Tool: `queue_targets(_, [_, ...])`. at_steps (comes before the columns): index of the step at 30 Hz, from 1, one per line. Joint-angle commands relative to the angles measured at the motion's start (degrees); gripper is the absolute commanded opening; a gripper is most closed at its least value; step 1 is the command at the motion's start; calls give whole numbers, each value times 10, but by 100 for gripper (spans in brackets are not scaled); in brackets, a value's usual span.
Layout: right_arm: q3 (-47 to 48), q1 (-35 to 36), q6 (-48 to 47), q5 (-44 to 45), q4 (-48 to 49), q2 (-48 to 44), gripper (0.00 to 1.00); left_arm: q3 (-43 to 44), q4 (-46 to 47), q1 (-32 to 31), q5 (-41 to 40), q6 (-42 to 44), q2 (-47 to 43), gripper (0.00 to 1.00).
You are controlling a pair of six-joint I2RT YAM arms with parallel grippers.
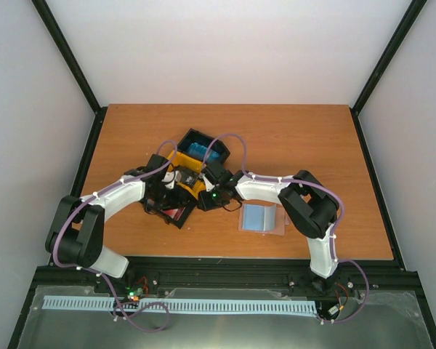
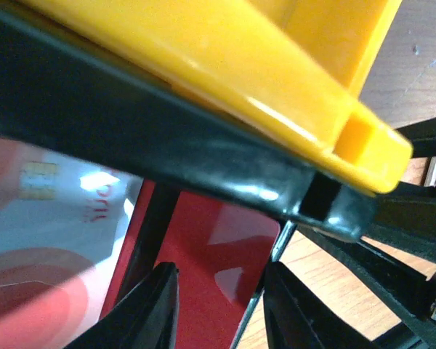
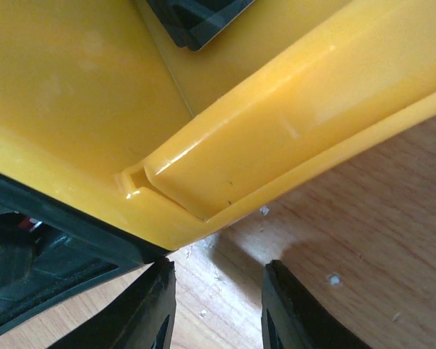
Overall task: Put the credit cards into the card holder
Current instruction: Pick up the credit card from the storage box.
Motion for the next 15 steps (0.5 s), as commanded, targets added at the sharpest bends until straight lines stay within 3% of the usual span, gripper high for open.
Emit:
queue_targets(1, [18, 2, -5, 12, 9, 13, 34, 22, -24, -2, -51, 20, 5, 30])
queue_targets(5, [22, 2, -4, 15, 6, 15, 34, 27, -18, -2, -45, 27, 2, 23])
queue_targets(15, [27, 1, -5, 21, 2, 17, 34, 39, -29, -2, -82, 23, -2, 18])
